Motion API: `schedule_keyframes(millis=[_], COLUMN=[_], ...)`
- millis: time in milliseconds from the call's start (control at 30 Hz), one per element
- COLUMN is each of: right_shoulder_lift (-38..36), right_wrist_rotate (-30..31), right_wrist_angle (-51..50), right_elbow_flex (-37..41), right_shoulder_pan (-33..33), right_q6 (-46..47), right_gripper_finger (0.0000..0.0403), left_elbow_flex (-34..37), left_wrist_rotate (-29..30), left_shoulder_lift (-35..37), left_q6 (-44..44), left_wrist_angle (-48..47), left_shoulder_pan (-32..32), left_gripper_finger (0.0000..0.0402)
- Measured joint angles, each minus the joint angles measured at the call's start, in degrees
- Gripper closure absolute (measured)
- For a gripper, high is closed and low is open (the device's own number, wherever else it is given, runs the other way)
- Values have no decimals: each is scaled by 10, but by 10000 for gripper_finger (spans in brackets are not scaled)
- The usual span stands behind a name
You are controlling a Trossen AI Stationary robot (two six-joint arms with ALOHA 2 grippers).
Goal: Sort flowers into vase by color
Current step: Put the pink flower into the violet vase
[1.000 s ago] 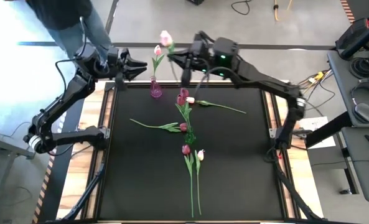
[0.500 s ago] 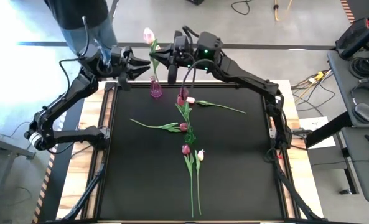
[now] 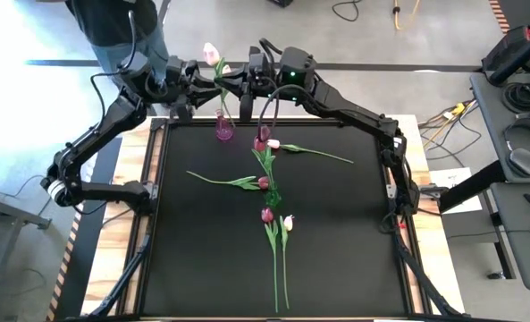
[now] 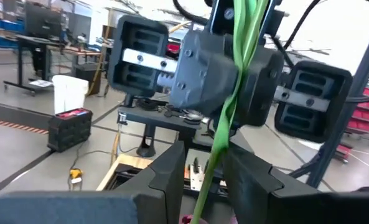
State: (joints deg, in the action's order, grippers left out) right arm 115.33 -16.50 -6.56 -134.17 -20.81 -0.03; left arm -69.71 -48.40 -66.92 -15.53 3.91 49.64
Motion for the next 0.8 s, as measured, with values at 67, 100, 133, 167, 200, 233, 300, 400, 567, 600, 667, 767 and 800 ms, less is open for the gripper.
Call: schedule_keyframes(millis=[67,100,133,167,200,233,300,400,567,600,667,767,800], right_shoulder_lift=[0,0,0,0,0,0,0,0,0,0,0,-1,-3], right_wrist_rotate=[0,1,4,7,11,14,15,15,49,52,55,61,62], right_wrist_angle=[-2,-2,-2,-2,-2,-2,-2,-2,-5,-5,-6,-11,-18], right_elbow_flex=[1,1,1,1,1,1,1,1,1,1,1,1,1], right_shoulder_pan=[0,0,0,0,0,0,0,0,1,1,2,2,2], right_q6=[-2,-6,-7,-8,-8,-8,-9,-9,-6,-12,-19,-20,-20], right_gripper_finger=[390,390,390,390,390,390,390,390,390,390,383,356,343], left_elbow_flex=[-14,-20,-25,-29,-33,-36,-38,-38,-38,-38,-38,-37,-37], left_wrist_rotate=[-5,-9,-11,-14,-16,-17,-20,-22,-14,-11,-10,-6,-5], left_shoulder_lift=[-6,-9,-12,-14,-16,-17,-18,-17,-17,-17,-17,-17,-17], left_q6=[0,0,0,0,0,1,2,9,15,15,15,20,25], left_wrist_angle=[-6,-7,-8,-9,-10,-10,-10,-11,-15,-15,-15,-16,-18], left_shoulder_pan=[-1,-1,-1,-1,-1,-1,-2,-2,-2,-2,-2,-2,-2], left_gripper_finger=[320,324,328,332,338,344,359,386,397,399,400,400,400])
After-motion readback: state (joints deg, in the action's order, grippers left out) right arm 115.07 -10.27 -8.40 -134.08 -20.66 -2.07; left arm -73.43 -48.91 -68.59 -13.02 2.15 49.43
